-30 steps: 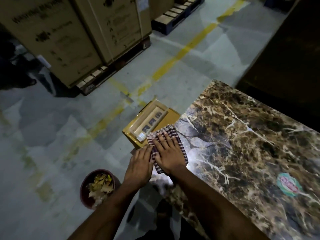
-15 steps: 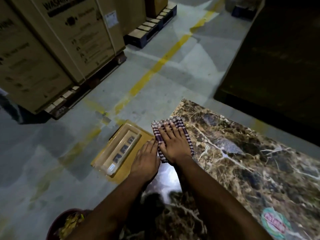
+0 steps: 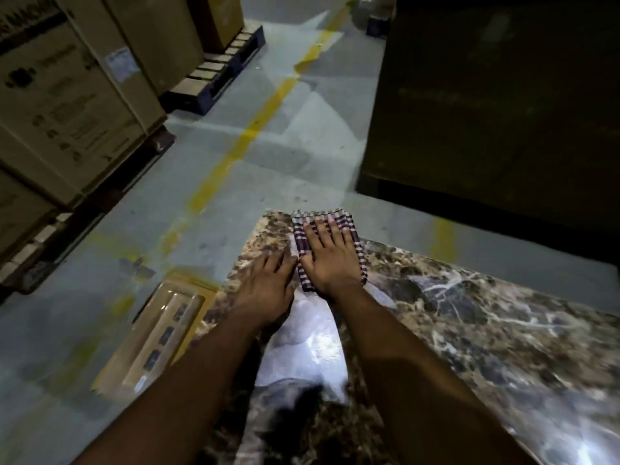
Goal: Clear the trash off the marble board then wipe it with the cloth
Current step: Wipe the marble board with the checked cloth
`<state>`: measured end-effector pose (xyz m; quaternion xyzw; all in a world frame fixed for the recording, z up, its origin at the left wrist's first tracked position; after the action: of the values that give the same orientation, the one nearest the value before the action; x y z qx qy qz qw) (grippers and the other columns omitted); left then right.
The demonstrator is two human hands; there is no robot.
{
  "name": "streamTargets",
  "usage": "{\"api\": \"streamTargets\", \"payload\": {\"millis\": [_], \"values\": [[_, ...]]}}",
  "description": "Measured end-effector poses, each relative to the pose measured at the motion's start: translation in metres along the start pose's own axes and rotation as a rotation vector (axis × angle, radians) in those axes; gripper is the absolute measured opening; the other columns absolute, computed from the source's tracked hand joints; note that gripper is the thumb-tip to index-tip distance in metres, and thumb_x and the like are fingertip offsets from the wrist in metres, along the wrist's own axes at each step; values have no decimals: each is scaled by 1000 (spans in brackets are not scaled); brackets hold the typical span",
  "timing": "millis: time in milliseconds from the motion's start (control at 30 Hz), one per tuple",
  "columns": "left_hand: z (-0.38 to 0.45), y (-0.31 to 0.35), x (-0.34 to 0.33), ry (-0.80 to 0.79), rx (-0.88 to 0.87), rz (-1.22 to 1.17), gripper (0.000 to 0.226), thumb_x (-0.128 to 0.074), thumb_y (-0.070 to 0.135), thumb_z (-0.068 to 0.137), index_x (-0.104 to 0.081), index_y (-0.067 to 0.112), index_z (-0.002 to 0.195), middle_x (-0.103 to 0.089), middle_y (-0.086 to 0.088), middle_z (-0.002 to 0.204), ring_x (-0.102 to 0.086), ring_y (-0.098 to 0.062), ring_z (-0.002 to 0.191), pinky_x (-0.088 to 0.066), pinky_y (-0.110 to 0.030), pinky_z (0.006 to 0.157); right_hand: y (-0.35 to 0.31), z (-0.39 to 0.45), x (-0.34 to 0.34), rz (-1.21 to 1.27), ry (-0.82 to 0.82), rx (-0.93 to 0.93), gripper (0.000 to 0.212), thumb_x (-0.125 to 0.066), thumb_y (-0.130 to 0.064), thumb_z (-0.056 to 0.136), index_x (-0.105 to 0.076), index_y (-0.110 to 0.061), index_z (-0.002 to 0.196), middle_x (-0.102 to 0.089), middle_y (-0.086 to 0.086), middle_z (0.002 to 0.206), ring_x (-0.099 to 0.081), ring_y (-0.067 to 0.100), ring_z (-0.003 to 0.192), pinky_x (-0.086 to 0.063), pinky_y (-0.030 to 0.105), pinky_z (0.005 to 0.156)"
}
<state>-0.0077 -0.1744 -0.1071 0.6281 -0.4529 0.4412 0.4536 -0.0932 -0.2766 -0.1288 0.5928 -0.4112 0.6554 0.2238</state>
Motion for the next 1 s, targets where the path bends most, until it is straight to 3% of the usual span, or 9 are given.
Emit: {"api": "streamTargets", "payload": {"millis": [133, 267, 367, 667, 900, 1000], "values": [[-3, 62, -11, 31, -96, -33, 60, -48, 36, 97, -36, 23, 154, -34, -6, 160, -29, -29, 144, -31, -46, 114, 54, -35, 14, -34, 13, -89, 69, -33, -50, 102, -12, -28, 163, -11, 1, 171, -1, 25, 158, 1, 45, 127], [-24, 122, -25, 21, -162, -57, 60, -41, 37, 101, -25, 29, 158, -25, 2, 164, -19, -25, 149, -26, -46, 118, 106, -84, 25, -52, 24, -175, 69, -30, -50, 101, -12, -28, 163, -11, 1, 171, -1, 25, 158, 2, 45, 126], [-33, 167, -30, 24, -256, -47, 57, -41, 34, 102, -27, 31, 157, -25, 3, 164, -19, -24, 148, -22, -43, 118, 154, -127, 35, -66, 55, -252, 69, -27, -50, 99, -13, -28, 163, -10, 1, 171, 0, 25, 158, 2, 44, 126], [-37, 279, -55, -13, -363, -49, 57, -42, 38, 102, -27, 33, 157, -20, 1, 166, -16, -26, 150, -20, -44, 118, 271, -211, 66, -40, 75, -410, 82, -4, -56, 86, -14, -30, 163, -11, 0, 171, -1, 23, 158, 0, 45, 126], [-46, 423, -84, -26, -436, -56, 56, -48, 37, 98, -37, 28, 152, -33, -4, 161, -27, -29, 146, -27, -49, 114, 405, -327, 101, -38, 100, -569, 71, -21, -49, 94, -16, -31, 163, -14, 1, 171, -4, 24, 158, -2, 46, 126], [-55, 484, -100, -64, -472, -71, 56, -44, 41, 100, -31, 33, 154, -23, 1, 165, -18, -28, 149, -19, -50, 118, 461, -384, 113, -49, 115, -643, 71, -22, -48, 94, -18, -30, 163, -17, 3, 170, -7, 25, 158, -3, 46, 126]]}}
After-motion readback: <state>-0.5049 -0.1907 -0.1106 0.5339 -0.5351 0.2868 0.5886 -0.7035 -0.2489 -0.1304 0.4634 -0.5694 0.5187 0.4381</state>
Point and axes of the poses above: each hand's wrist, its own z-axis towards the middle knuckle, its own x-axis out of the back of the hand, y = z × x, the point moved 10 cm from there along z, towards the middle knuckle
